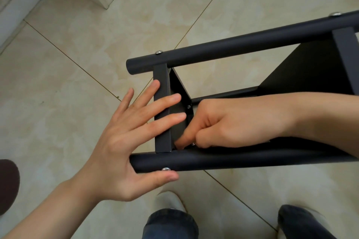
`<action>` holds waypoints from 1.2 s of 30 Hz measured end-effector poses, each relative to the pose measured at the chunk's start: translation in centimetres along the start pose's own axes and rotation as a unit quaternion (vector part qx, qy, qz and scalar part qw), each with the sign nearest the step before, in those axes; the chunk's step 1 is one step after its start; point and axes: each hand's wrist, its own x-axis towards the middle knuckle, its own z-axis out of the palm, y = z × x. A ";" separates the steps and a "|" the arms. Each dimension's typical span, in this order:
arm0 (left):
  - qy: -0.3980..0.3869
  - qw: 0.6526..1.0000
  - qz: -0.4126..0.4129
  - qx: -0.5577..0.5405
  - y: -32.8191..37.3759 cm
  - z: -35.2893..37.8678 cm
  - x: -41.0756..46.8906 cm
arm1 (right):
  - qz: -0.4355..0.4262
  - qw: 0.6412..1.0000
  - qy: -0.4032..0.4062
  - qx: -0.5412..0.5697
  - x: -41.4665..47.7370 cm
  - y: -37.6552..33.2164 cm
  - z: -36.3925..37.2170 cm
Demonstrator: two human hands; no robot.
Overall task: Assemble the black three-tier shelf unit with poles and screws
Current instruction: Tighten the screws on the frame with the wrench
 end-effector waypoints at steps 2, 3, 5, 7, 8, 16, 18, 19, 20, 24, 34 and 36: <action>0.018 1.000 0.006 -0.015 -0.1 0.3 0.0 | -0.001 1.000 0.002 -0.002 0.0 0.0 0.0; 0.025 0.999 0.009 -0.025 -0.1 0.5 0.0 | -0.002 1.000 0.007 -0.004 0.1 0.1 0.1; 0.038 0.998 0.013 -0.046 0.0 0.7 -0.2 | -0.001 1.000 0.015 -0.007 0.3 0.2 0.2; 0.047 0.997 0.016 -0.059 0.1 0.9 -0.2 | 0.007 1.000 0.020 -0.010 0.4 0.2 0.1; 0.049 0.997 0.015 -0.062 0.1 1.0 -0.3 | 0.011 1.000 0.020 -0.009 0.3 0.2 0.1; 0.052 0.997 0.001 -0.057 0.6 1.1 -0.4 | 0.071 0.994 0.080 -0.029 0.5 1.1 -0.1; 0.054 0.997 0.000 -0.056 0.6 1.1 -0.4 | 0.095 0.990 0.105 -0.006 0.7 1.3 0.0; 0.055 0.997 0.000 -0.056 0.7 1.2 -0.4 | 0.108 0.987 0.118 0.014 0.8 1.4 -0.1; 0.057 0.997 0.001 -0.056 0.7 1.2 -0.4 | 0.122 0.983 0.134 0.033 0.9 1.5 -0.1; 0.058 0.997 0.001 -0.052 0.6 1.3 -0.4 | 0.146 0.974 0.174 0.018 1.4 2.0 -0.3; 0.064 0.997 0.011 -0.044 0.5 1.1 -0.1 | 0.130 0.985 0.113 0.009 2.6 1.6 -0.3; 0.065 0.997 0.015 -0.041 0.5 1.1 -0.1 | 0.124 0.987 0.097 0.024 2.7 1.4 -0.4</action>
